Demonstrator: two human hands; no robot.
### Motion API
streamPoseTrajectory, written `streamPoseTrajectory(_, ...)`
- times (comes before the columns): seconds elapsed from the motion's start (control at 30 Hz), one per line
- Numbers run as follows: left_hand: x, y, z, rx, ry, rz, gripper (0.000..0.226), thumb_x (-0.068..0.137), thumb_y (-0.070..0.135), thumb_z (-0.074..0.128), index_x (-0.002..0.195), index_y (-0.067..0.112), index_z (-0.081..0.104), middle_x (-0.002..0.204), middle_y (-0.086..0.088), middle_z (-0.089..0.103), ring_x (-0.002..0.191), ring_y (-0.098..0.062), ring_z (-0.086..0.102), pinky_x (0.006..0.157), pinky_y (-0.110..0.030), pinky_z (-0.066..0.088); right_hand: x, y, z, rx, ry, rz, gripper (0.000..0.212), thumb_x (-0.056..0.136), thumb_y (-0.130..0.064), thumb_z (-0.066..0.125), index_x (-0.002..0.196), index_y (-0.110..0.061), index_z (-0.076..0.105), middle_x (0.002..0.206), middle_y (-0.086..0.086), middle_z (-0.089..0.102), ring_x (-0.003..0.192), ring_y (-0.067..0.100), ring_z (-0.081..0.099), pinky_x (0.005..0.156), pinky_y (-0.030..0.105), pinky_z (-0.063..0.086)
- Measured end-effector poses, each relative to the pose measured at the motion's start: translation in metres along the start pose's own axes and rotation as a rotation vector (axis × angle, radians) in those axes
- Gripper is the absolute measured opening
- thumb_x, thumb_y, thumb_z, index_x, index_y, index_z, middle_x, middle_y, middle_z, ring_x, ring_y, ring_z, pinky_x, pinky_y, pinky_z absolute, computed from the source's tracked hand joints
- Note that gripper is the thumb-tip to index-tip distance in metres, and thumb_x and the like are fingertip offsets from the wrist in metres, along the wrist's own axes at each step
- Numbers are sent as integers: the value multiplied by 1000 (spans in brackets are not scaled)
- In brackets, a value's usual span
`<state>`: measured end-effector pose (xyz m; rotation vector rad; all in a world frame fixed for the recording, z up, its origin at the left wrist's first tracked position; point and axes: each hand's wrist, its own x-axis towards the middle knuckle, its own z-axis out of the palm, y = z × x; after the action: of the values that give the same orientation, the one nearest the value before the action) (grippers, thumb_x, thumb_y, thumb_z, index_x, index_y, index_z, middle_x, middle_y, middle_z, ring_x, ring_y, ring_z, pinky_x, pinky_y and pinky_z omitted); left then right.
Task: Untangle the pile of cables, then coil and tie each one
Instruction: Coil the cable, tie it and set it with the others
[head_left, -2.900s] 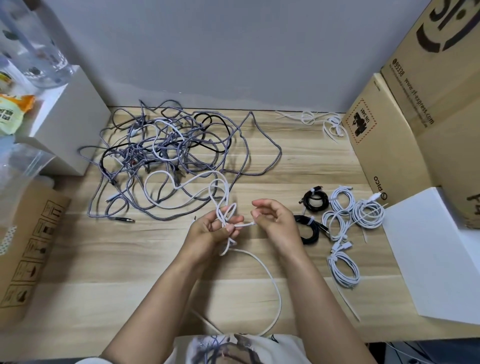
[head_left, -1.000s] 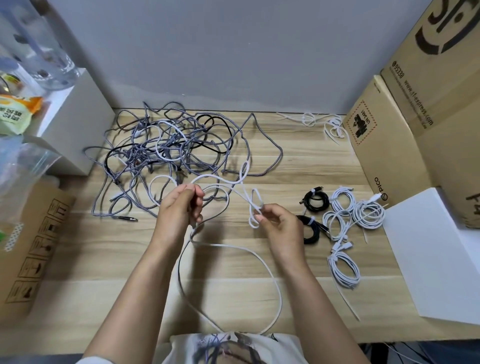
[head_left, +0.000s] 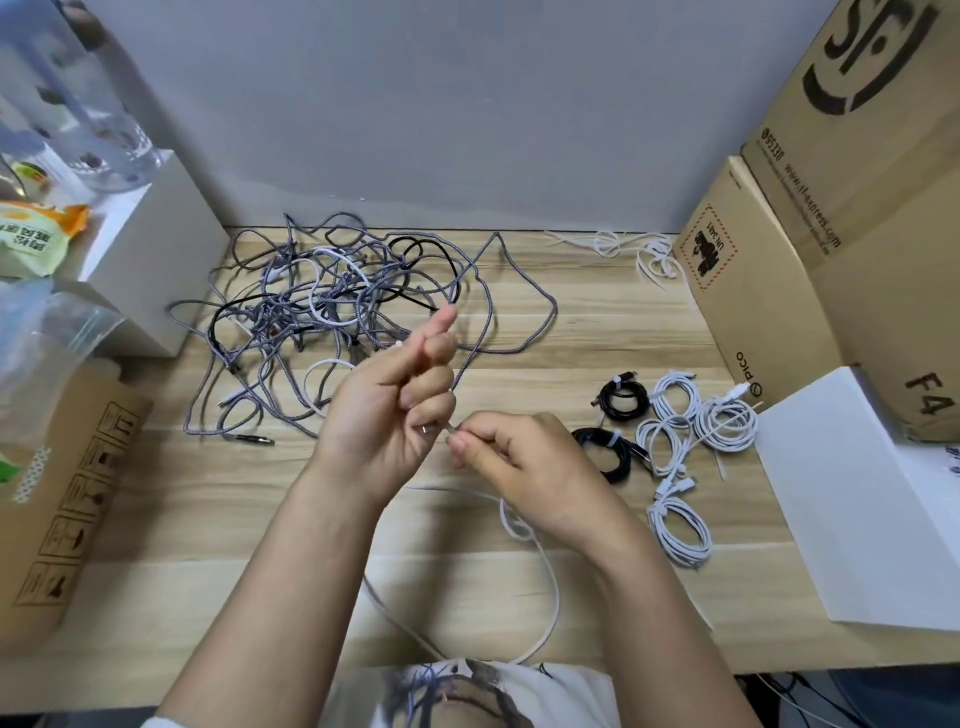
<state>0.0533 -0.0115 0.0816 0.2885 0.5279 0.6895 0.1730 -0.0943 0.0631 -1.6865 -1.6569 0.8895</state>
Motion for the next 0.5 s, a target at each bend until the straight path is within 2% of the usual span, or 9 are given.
streamPoseTrajectory(0.07, 2, -8, -2, 166, 41, 127, 21, 89, 7, 42, 106, 4, 53, 71, -2, 63, 34, 0, 29, 30, -9, 23, -3, -6, -4, -110, 30, -7, 26, 87, -42, 49, 64, -29, 48, 44, -4, 37, 51, 13, 37, 53, 32, 29)
streamPoseTrajectory(0.17, 2, -15, -4, 418, 39, 149, 24, 96, 5, 35, 110, 0, 54, 89, -13, 71, 40, -4, 40, 37, -13, 34, -10, -7, -9, -156, 37, 19, 28, 88, -38, 56, 62, -27, 51, 44, -4, 35, 54, 16, 36, 54, 32, 26)
streamPoseTrajectory(0.23, 0, -16, -10, 670, 20, 175, 26, 98, 6, 35, 115, -1, 53, 95, -13, 70, 55, -9, 59, 51, -17, 49, -12, -8, -8, -151, 57, -10, 29, 84, -39, 58, 60, -27, 48, 43, -7, 37, 49, 12, 34, 57, 30, 26)
streamPoseTrajectory(0.3, -4, -17, -13, 868, -49, 158, 28, 99, 7, 35, 120, -1, 52, 96, -8, 69, 74, -7, 67, 68, -17, 54, -11, -9, -7, -69, 140, -39, 16, 78, -42, 58, 70, -28, 58, 43, -12, 42, 48, 9, 37, 55, 30, 29)
streamPoseTrajectory(0.33, -7, -18, -12, 934, -90, 136, 28, 99, 8, 36, 119, 0, 53, 93, -3, 68, 74, 0, 66, 66, -12, 50, -10, -9, -7, -14, 187, -39, 15, 76, -41, 60, 74, -26, 64, 46, -15, 47, 48, 7, 40, 54, 29, 32)
streamPoseTrajectory(0.4, -14, -19, -7, 1022, -129, 115, 27, 99, 10, 36, 108, 3, 60, 74, 10, 67, 57, 9, 58, 53, -3, 40, -8, -9, -8, 91, 256, -43, 15, 75, -37, 63, 79, -23, 69, 56, -14, 60, 52, 4, 49, 55, 30, 41)
streamPoseTrajectory(0.47, -18, -18, 2, 1098, -136, 110, 34, 97, 18, 34, 82, 7, 62, 53, 10, 62, 47, 4, 56, 49, -4, 38, -9, -12, -10, 202, 303, -65, 9, 74, -28, 67, 80, -22, 69, 59, -10, 66, 56, 2, 59, 56, 28, 47)
streamPoseTrajectory(0.5, -19, -18, 5, 1096, -146, 100, 39, 95, 25, 33, 73, 8, 60, 50, 6, 62, 46, -1, 58, 48, -9, 41, -10, -14, -11, 258, 318, -91, 5, 75, -22, 68, 74, -18, 69, 55, -7, 64, 51, 2, 57, 54, 23, 45)
